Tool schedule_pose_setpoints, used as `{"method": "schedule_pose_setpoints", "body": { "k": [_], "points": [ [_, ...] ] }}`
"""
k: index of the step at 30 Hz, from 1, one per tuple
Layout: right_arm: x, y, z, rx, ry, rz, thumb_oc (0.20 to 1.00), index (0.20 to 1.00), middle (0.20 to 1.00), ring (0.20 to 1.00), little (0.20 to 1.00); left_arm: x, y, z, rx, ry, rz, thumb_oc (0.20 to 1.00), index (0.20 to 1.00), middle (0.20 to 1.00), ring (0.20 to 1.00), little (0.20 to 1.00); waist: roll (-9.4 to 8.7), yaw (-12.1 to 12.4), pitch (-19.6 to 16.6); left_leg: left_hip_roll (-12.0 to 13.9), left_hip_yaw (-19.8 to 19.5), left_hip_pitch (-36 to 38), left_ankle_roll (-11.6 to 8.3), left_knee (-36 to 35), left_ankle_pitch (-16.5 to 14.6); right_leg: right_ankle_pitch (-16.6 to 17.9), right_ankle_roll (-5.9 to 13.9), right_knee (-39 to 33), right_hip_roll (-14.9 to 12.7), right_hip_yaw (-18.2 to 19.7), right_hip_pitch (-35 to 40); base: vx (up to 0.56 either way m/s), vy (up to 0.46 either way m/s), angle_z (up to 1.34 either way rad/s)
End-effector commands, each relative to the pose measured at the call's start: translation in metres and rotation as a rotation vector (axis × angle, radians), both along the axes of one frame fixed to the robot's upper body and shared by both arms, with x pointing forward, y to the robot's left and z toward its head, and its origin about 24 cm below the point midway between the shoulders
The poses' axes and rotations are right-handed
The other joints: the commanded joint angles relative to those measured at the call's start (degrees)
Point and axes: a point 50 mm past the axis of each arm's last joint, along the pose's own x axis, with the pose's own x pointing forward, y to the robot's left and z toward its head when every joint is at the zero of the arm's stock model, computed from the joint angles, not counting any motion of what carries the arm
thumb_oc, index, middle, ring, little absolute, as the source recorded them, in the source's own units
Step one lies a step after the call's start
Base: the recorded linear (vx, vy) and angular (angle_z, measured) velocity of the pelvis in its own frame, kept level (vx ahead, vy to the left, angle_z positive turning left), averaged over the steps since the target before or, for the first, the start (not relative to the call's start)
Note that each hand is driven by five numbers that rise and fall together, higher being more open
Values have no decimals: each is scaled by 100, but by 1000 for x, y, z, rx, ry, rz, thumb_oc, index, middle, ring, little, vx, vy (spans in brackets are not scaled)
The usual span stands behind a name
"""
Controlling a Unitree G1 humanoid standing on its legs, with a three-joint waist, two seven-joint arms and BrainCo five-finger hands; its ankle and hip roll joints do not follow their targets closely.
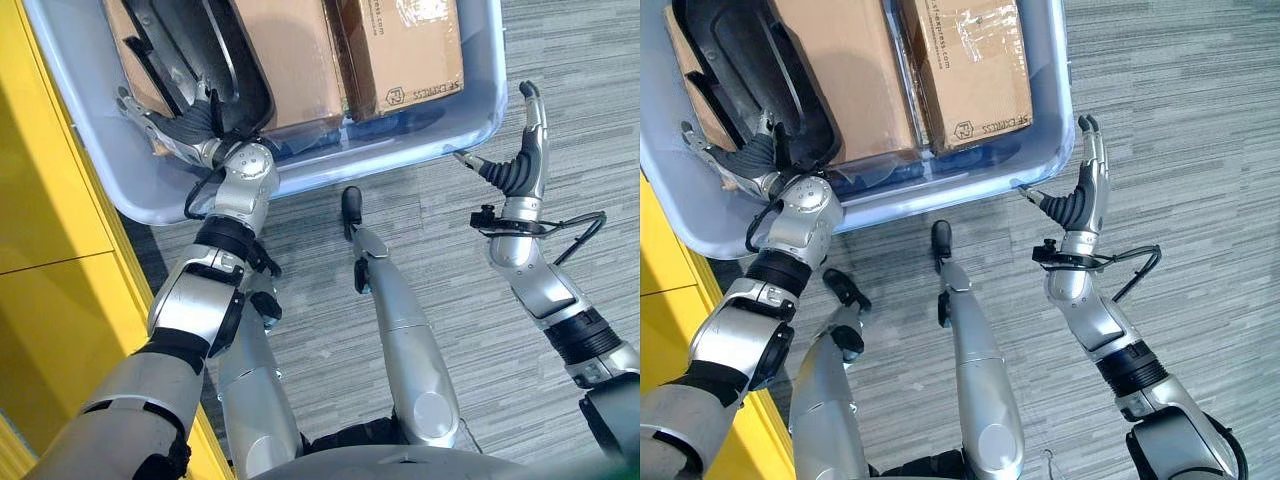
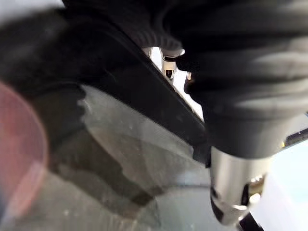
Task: Move parts from the plastic box to the shelf.
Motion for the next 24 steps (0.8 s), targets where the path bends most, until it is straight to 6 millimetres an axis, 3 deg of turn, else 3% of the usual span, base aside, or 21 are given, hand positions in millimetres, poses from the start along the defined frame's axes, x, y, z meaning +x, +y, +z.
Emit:
{"method": "schedule_pose_setpoints", "body": {
  "k": [1, 11, 24],
  "points": [
    [-4, -11, 8, 15, -33, -32, 1000, 1000, 1000, 1000, 1000, 1, 8, -33, 115, 190, -52, 1000, 1000, 1000, 1000, 1000, -317, 42, -175, 121, -204, -412, -316, 459, -360, -760, 439, 536, -260, -280, 33, 0, 0, 0],
    [-2, -16, 10, 16, -13, -21, 1000, 1000, 1000, 1000, 1000, 11, 1, -10, 431, 247, -132, 1000, 1000, 1000, 1000, 1000, -297, -71, -175, 160, -94, -365, -315, 520, -383, -758, 425, 559, -243, -230, 33, 2, 7, -1],
    [-3, -19, 11, 0, -4, -15, 1000, 1000, 1000, 1000, 1000, 19, -12, -14, 346, 262, -347, 1000, 1000, 1000, 1000, 1000, -238, -162, -175, 179, 8, -307, -289, 577, -420, -806, 415, 631, -231, -173, 28, 2, 9, -1]
  ]
}}
